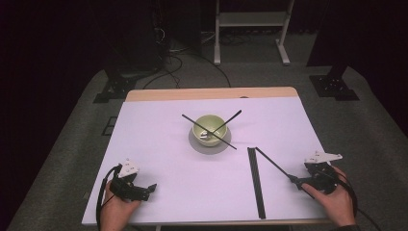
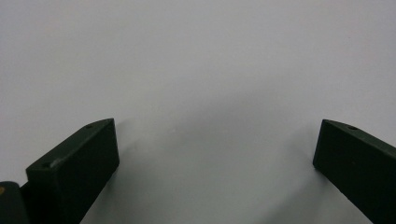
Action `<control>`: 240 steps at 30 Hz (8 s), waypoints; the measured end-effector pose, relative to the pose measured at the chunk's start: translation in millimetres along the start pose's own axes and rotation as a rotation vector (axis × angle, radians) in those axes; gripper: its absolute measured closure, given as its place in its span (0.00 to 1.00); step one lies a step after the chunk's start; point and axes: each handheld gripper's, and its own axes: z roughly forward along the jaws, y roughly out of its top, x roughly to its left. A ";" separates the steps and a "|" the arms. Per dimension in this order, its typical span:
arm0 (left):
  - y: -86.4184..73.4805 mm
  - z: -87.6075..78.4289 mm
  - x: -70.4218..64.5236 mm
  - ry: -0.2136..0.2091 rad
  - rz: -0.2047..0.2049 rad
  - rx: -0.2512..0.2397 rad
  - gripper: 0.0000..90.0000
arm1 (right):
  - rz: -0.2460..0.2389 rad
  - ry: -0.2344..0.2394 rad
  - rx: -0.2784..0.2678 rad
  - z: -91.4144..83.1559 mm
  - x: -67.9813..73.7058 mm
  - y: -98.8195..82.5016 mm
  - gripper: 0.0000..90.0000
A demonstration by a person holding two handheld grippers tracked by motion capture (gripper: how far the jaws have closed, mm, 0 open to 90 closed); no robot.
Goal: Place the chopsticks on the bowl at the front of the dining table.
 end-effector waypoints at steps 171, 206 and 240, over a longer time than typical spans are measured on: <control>0.0 0.1 -0.1 0.000 0.000 0.001 0.00 | -0.043 0.248 -0.195 -6.8 17.7 76.4 0.95; -0.1 -0.1 -0.2 0.002 0.003 0.001 0.00 | -0.083 0.299 -0.228 13.5 43.1 125.2 0.95; -0.1 -0.1 -0.2 0.002 0.003 0.000 0.00 | -0.093 0.345 -0.241 49.9 64.6 180.8 0.95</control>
